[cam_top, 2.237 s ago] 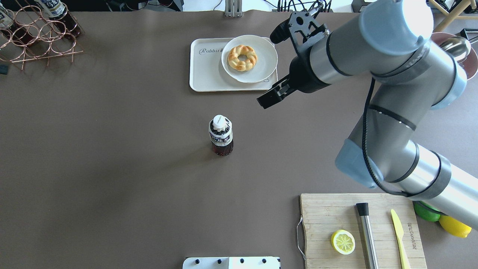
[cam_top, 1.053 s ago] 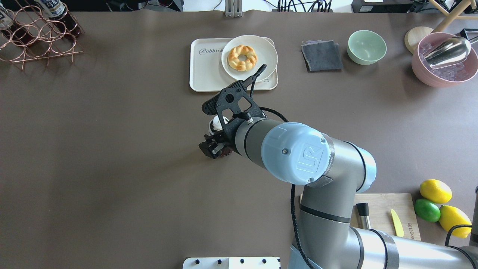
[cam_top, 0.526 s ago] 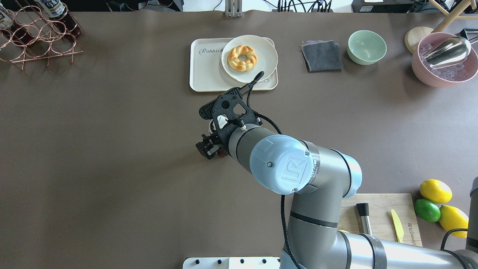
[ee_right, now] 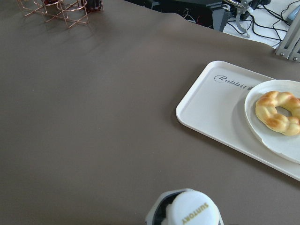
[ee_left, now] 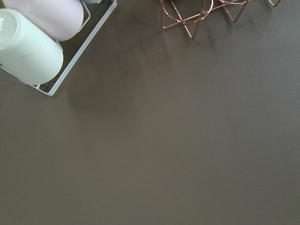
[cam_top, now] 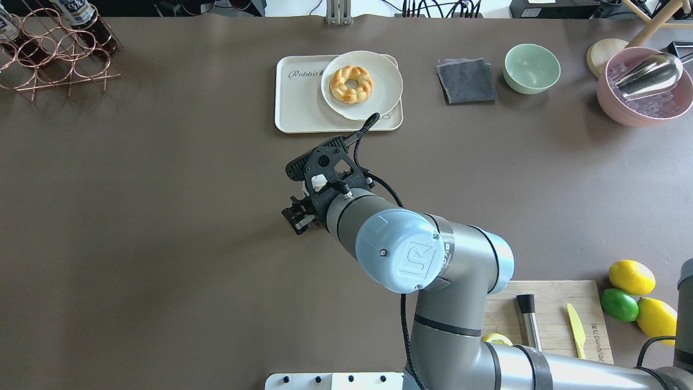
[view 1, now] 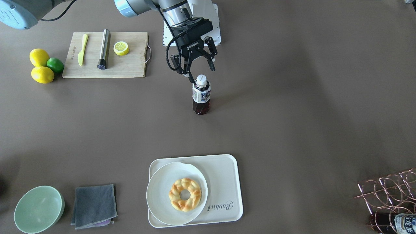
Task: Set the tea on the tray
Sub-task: 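Close the right gripper around the tea bottle cap, then lift the bottle with the right gripper and carry it onto the tray, then lower the bottle beside the plate and open the right gripper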
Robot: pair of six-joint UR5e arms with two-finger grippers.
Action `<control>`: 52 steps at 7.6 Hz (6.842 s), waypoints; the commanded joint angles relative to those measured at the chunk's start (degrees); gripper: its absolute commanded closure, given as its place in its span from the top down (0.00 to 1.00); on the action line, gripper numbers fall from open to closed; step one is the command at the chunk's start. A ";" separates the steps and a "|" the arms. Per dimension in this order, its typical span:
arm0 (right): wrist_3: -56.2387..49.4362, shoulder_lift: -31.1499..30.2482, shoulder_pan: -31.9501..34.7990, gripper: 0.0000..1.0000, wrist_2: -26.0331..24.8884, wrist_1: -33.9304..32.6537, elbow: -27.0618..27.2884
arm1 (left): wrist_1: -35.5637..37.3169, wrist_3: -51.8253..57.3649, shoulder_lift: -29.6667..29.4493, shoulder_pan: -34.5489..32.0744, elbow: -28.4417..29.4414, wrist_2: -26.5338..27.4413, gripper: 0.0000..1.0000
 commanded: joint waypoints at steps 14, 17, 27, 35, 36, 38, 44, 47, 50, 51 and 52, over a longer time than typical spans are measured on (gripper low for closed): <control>1.02 1.07 0.95 0.49 -2.33 0.21 -1.48 | -3.09 0.23 2.02 -0.38 -0.36 -0.01 0.99; 1.11 1.34 1.30 0.00 -2.33 0.21 -1.13 | -3.09 0.23 2.02 -0.38 -0.45 -0.01 0.99; 2.67 16.07 11.75 0.00 5.84 -0.14 -17.18 | 20.29 -1.00 -5.02 5.77 -7.21 3.33 0.99; 2.95 34.90 20.45 0.00 12.60 14.08 -54.97 | 20.29 -0.91 -4.84 5.25 -7.91 3.33 0.99; 2.86 35.00 20.89 0.00 13.13 16.88 -57.18 | 20.29 -1.00 -4.92 5.25 -7.92 3.33 0.99; 2.95 34.91 20.90 0.00 13.31 18.49 -57.99 | 20.29 -1.00 -5.10 5.25 -7.83 3.33 0.99; 2.78 34.65 21.43 0.75 14.19 18.58 -57.64 | 20.29 -1.09 -5.36 5.25 -7.83 3.24 0.99; 3.39 34.91 22.12 0.99 16.37 18.41 -56.51 | 20.29 -1.09 -5.01 5.25 -7.83 3.24 0.99; 4.44 31.69 27.56 1.00 30.13 10.74 -47.16 | 20.90 -1.44 -5.36 5.16 -8.00 2.89 0.99; 3.84 27.31 29.49 1.00 32.53 3.45 -39.00 | 20.90 -1.53 -4.84 4.99 -9.31 2.89 0.99; 3.66 23.00 31.51 1.00 36.04 -0.54 -33.61 | 20.91 -1.53 -4.75 5.07 -9.85 2.98 0.99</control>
